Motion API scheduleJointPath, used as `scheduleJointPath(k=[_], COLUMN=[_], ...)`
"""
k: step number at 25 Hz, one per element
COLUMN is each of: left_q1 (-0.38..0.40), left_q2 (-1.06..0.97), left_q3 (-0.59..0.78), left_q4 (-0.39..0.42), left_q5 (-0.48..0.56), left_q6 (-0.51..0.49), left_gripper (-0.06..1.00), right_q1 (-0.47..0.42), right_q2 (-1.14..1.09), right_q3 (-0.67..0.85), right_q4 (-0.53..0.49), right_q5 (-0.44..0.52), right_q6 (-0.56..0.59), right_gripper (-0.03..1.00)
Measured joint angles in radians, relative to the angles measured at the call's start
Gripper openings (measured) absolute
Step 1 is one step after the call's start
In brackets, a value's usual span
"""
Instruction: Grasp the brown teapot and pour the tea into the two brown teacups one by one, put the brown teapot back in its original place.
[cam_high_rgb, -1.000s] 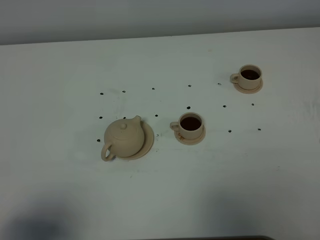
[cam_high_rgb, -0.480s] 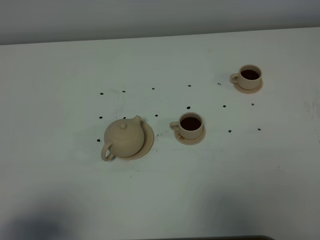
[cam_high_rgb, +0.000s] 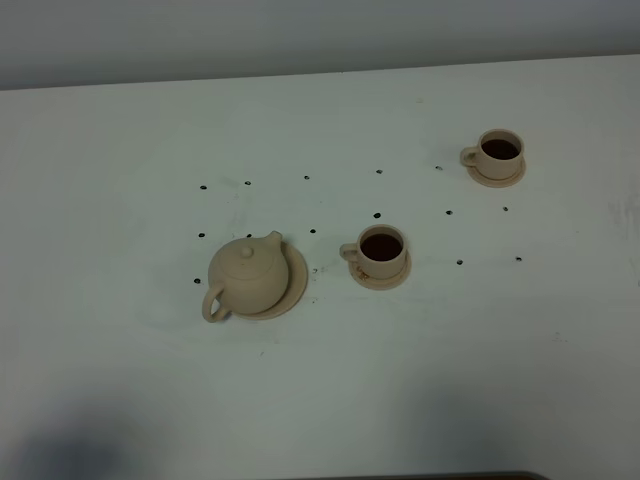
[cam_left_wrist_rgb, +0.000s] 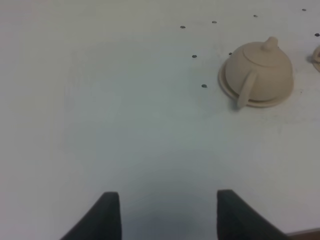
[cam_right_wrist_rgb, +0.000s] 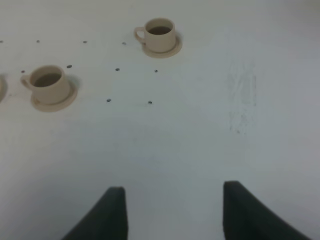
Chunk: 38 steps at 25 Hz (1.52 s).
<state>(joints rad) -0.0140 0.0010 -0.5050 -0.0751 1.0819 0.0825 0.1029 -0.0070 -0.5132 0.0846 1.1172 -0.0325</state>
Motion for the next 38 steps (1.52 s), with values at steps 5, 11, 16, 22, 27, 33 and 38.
scheduleJointPath(k=[5, 11, 16, 22, 27, 33, 38], left_q1=[0.000, 0.000, 0.000, 0.000, 0.000, 0.000, 0.000], left_q2=[0.000, 0.000, 0.000, 0.000, 0.000, 0.000, 0.000], left_q3=[0.000, 0.000, 0.000, 0.000, 0.000, 0.000, 0.000], left_q4=[0.000, 0.000, 0.000, 0.000, 0.000, 0.000, 0.000], left_q5=[0.000, 0.000, 0.000, 0.000, 0.000, 0.000, 0.000], left_q6=[0.000, 0.000, 0.000, 0.000, 0.000, 0.000, 0.000], left_gripper=[0.46, 0.46, 0.46, 0.46, 0.46, 0.46, 0.46], right_q1=[0.000, 0.000, 0.000, 0.000, 0.000, 0.000, 0.000], right_q2=[0.000, 0.000, 0.000, 0.000, 0.000, 0.000, 0.000], right_q3=[0.000, 0.000, 0.000, 0.000, 0.000, 0.000, 0.000], right_q4=[0.000, 0.000, 0.000, 0.000, 0.000, 0.000, 0.000], right_q5=[0.000, 0.000, -0.001, -0.001, -0.001, -0.001, -0.001], right_q6=[0.001, 0.001, 0.001, 0.000, 0.000, 0.000, 0.000], right_gripper=[0.42, 0.42, 0.42, 0.42, 0.42, 0.42, 0.42])
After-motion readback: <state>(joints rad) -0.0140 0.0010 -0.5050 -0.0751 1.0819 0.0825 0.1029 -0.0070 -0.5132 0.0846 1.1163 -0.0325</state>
